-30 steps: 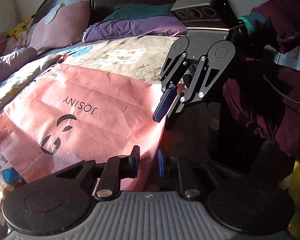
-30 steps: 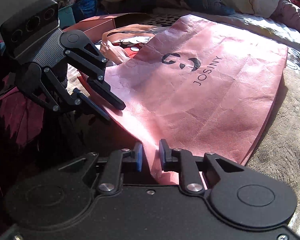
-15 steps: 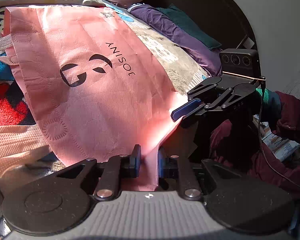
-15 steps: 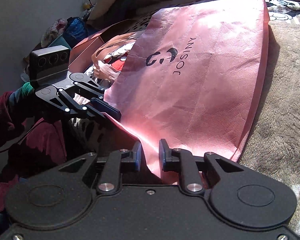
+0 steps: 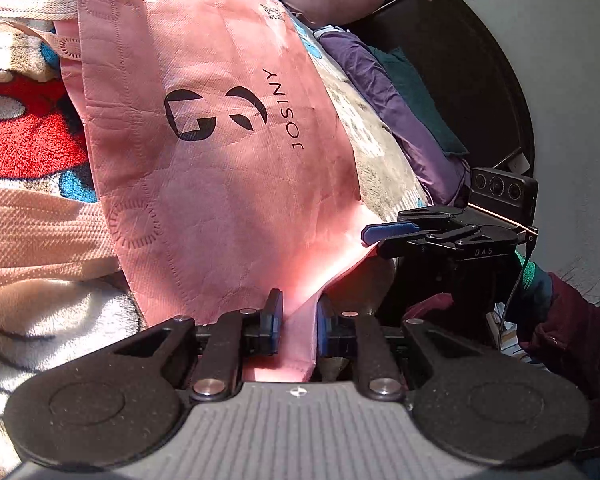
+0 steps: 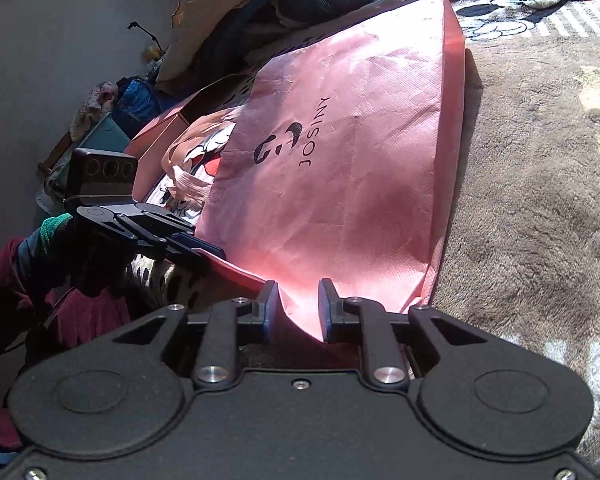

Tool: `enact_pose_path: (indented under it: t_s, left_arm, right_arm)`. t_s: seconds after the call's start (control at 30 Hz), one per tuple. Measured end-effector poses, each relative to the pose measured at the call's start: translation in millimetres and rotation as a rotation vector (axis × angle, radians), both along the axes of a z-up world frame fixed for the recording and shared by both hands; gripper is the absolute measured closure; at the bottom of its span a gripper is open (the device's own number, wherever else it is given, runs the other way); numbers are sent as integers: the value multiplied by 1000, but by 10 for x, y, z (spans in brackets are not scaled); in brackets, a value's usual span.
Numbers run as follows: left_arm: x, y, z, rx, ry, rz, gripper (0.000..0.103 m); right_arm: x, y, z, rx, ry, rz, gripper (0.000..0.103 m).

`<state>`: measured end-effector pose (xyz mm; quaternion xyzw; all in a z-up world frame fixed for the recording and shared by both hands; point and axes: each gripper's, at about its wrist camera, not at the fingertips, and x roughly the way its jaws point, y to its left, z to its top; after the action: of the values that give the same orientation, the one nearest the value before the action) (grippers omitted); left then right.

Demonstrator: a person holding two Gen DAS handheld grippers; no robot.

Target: Fold shopping bag

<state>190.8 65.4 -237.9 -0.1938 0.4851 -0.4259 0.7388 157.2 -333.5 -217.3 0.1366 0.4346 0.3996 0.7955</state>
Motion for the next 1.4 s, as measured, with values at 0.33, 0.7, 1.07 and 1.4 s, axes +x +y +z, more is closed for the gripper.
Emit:
enact_pose_path:
  t_s: [0.33, 0.7, 1.07, 1.4]
  left_arm:
    - [-422, -435, 370, 324, -497, -291, 85]
    - [-578, -464, 370, 421, -637, -344, 84]
    - [-446, -390, 514, 515, -739, -400, 83]
    - [-668, -869, 535, 569, -866, -426, 47]
  right_arm:
    - [-37, 70, 114, -133, -23, 43, 86]
    - [-781, 439, 336, -603, -721, 420, 47]
    - [-438, 609, 225, -735, -690, 570, 88]
    - [-318, 576, 398, -353, -299, 233, 89]
